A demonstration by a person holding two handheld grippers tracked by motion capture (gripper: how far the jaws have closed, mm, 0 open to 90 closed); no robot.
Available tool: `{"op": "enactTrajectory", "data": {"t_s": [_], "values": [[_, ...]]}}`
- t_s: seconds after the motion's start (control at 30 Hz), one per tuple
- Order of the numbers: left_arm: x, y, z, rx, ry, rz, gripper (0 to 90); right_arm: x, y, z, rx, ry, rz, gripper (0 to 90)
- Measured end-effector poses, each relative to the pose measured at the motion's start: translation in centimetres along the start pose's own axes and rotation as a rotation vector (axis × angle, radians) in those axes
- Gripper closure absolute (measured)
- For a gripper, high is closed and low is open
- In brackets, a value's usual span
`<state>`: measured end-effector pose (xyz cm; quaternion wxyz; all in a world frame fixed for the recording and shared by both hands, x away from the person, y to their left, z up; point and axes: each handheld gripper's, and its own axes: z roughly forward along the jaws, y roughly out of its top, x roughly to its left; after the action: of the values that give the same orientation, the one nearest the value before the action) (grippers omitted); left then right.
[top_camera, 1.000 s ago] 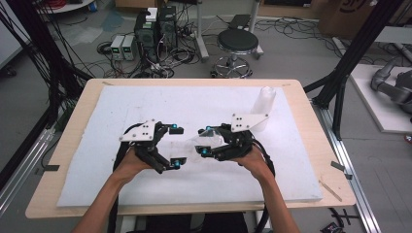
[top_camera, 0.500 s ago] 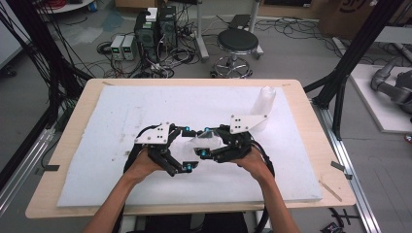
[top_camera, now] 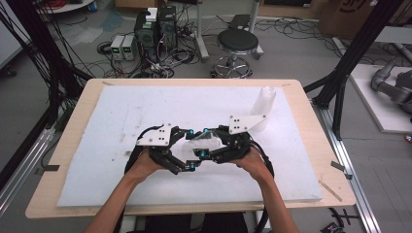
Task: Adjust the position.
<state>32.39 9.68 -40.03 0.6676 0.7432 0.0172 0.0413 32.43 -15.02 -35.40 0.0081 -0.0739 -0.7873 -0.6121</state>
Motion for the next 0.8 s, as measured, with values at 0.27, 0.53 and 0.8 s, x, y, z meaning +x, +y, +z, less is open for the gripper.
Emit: {"op": "enactTrajectory", "data": {"t_s": [0.27,0.53,0.8], "values": [[-0.06,-0.03,0.00,0.007,0.008,0.017,30.7,-0.11,-0.03,0.00,0.001,-0.004,0.002,43.9],[-0.03,-0.11,-0.04,0.016,0.018,0.011,32.2,0.01,-0.10,0.16,-0.005,-0.019,0.007,17.6],[-0.13,-0.12,-0.30,0.031,0.022,0.008,32.2,-0.07,-0.16,0.00,-0.016,-0.029,0.027,14.9]]}}
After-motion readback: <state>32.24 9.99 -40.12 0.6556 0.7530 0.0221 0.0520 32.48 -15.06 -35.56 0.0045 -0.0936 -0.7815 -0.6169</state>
